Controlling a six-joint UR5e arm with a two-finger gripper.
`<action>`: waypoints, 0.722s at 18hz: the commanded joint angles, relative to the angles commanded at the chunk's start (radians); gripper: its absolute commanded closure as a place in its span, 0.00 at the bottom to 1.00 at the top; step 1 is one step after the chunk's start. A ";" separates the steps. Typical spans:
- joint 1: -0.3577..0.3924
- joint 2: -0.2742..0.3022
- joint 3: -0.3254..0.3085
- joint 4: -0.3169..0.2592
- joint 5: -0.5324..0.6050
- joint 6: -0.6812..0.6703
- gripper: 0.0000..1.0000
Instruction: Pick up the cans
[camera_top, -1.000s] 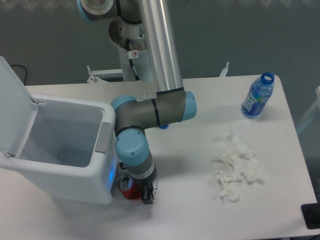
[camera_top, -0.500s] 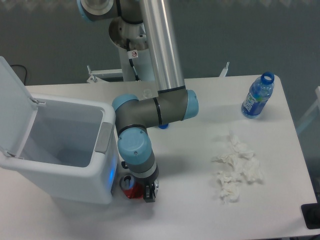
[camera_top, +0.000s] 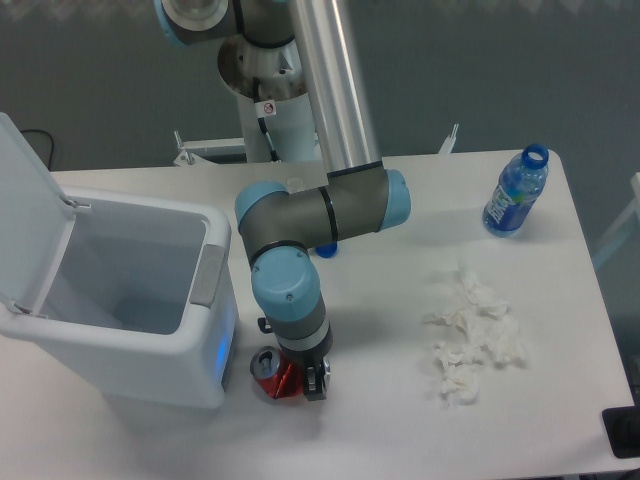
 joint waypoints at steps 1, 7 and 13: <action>0.008 0.006 0.003 0.000 -0.015 -0.023 0.27; 0.067 0.051 0.022 0.000 -0.037 -0.075 0.29; 0.144 0.146 0.015 -0.084 -0.061 -0.132 0.29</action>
